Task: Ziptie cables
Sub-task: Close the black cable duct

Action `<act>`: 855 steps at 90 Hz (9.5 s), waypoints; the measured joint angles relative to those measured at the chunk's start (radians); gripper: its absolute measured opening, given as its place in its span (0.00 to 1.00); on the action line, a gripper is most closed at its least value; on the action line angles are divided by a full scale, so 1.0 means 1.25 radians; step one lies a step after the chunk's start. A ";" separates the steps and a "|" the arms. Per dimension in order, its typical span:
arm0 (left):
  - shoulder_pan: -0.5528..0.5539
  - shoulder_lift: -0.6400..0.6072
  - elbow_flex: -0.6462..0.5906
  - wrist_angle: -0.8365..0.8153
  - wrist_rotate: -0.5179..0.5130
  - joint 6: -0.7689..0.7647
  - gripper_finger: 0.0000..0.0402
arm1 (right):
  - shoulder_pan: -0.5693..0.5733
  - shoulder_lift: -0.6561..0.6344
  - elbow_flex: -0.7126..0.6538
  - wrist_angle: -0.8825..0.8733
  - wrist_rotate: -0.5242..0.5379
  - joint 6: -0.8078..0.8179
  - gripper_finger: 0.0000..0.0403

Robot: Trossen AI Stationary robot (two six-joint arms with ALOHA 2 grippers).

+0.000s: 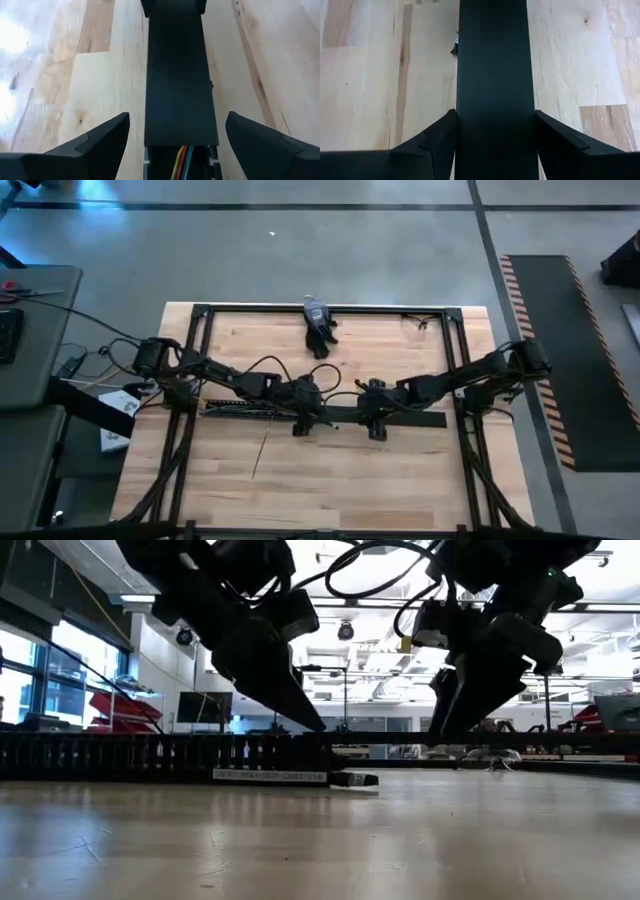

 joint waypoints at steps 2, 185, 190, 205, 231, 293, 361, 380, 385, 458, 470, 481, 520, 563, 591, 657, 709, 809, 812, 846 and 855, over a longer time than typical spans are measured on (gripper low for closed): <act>0.000 0.003 0.000 -0.002 0.002 -0.001 0.77 | 0.000 0.000 0.000 0.000 0.000 0.001 0.51; -0.003 0.021 0.000 -0.052 -0.039 -0.028 0.52 | 0.063 -0.222 -0.036 -0.816 -0.125 0.655 0.02; -0.003 0.021 0.000 -0.052 -0.040 -0.026 0.52 | 0.070 -0.222 -0.037 -0.820 -0.112 0.678 0.02; -0.003 0.022 0.000 -0.053 -0.040 -0.021 0.52 | 0.068 -0.222 -0.029 -0.839 -0.103 0.732 0.00; -0.012 0.021 0.001 -0.100 -0.073 -0.027 0.52 | 0.063 -0.133 -0.028 -0.839 -0.088 0.740 0.00; -0.035 0.020 0.002 -0.158 -0.086 -0.028 0.52 | 0.034 -0.107 -0.014 -0.875 -0.092 0.757 0.00; -0.054 -0.012 -0.002 -0.215 -0.116 -0.024 0.52 | 0.055 -0.079 -0.015 -0.799 -0.108 0.767 0.00; -0.054 -0.012 -0.002 -0.212 -0.122 -0.028 0.55 | 0.053 -0.121 -0.006 -0.812 -0.100 0.760 0.00; -0.054 -0.012 -0.002 -0.206 -0.122 -0.027 0.56 | 0.053 -0.129 -0.005 -0.817 -0.099 0.764 0.00; -0.041 -0.068 -0.003 -0.258 -0.103 0.002 0.76 | 0.052 -0.132 0.002 -0.761 -0.093 0.731 0.00; -0.036 -0.057 -0.003 -0.263 -0.097 -0.002 0.72 | 0.052 -0.132 0.001 -0.761 -0.094 0.722 0.00; -0.031 -0.044 -0.003 -0.270 -0.094 -0.008 0.65 | 0.052 -0.132 0.001 -0.761 -0.094 0.717 0.00; -0.030 -0.042 -0.001 -0.268 -0.101 -0.019 0.40 | 0.052 -0.132 0.000 -0.627 -0.066 0.667 0.00; -0.029 -0.041 -0.001 -0.272 -0.124 -0.032 0.48 | 0.052 -0.151 0.000 -0.696 -0.052 0.650 0.00; -0.029 -0.041 -0.001 -0.281 -0.119 -0.035 0.48 | 0.052 -0.170 -0.027 -0.803 -0.044 0.750 0.00; -0.030 -0.087 -0.002 -0.344 -0.153 -0.042 0.67 | 0.013 -0.164 -0.038 -0.794 -0.085 0.720 0.00; -0.027 -0.114 -0.005 -0.387 -0.153 -0.049 0.67 | -0.082 -0.122 -0.040 -0.818 0.051 0.767 0.00; -0.048 -0.114 -0.005 -0.369 -0.122 -0.087 0.67 | -0.146 -0.155 -0.015 -0.715 0.025 0.595 0.00; -0.045 -0.114 -0.005 -0.370 -0.104 -0.093 0.68 | -0.146 -0.155 -0.015 -0.715 0.025 0.592 0.00; -0.018 -0.148 0.002 -0.415 -0.072 -0.094 0.70 | -0.146 -0.155 -0.013 -0.723 0.025 0.590 0.00; -0.015 -0.160 0.002 -0.417 -0.058 -0.098 0.70 | -0.146 -0.155 -0.013 -0.726 0.017 0.589 0.00</act>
